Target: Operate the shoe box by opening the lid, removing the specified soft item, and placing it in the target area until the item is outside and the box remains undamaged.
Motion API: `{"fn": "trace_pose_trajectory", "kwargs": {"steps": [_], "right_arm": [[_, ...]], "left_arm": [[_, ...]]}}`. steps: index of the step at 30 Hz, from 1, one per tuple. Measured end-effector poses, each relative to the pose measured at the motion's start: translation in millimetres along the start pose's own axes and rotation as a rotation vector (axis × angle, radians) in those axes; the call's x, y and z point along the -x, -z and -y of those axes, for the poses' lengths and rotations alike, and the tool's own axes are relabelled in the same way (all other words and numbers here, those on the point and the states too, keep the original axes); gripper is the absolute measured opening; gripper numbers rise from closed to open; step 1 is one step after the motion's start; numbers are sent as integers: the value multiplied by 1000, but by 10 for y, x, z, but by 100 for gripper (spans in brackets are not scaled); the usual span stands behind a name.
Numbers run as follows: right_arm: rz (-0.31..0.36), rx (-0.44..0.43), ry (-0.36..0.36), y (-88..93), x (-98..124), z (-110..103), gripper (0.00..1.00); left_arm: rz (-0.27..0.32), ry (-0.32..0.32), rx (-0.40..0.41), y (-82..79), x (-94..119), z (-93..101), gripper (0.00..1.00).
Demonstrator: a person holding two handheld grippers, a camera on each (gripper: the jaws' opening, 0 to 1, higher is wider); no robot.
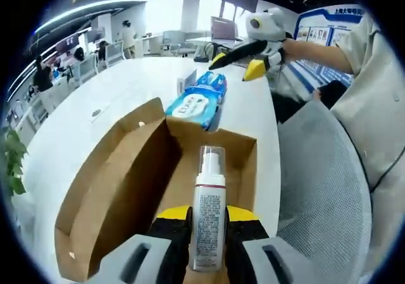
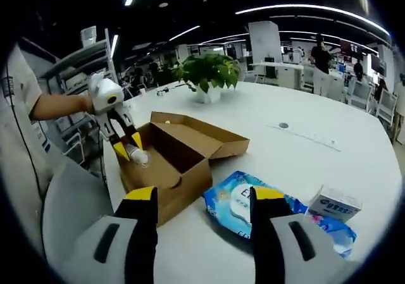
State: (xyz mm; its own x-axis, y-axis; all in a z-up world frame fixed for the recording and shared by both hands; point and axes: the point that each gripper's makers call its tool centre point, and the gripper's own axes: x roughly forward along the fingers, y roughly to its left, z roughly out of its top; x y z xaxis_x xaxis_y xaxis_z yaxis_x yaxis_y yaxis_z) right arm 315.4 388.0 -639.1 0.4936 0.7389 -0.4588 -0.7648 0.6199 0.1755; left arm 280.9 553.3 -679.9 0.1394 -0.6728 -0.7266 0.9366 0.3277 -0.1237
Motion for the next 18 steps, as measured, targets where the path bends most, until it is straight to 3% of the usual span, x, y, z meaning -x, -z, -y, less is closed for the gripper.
{"fn": "trace_pose_trajectory", "kwargs": {"steps": [5,18], "right_arm": [[40,-34,-47,-50,-80,-206,53],[120,-156,-99,-151,-239,-476,44]], "left_arm": [[77,1,34,-200,-42,36,19],[255,16,116,-582,-145,153,19]]}}
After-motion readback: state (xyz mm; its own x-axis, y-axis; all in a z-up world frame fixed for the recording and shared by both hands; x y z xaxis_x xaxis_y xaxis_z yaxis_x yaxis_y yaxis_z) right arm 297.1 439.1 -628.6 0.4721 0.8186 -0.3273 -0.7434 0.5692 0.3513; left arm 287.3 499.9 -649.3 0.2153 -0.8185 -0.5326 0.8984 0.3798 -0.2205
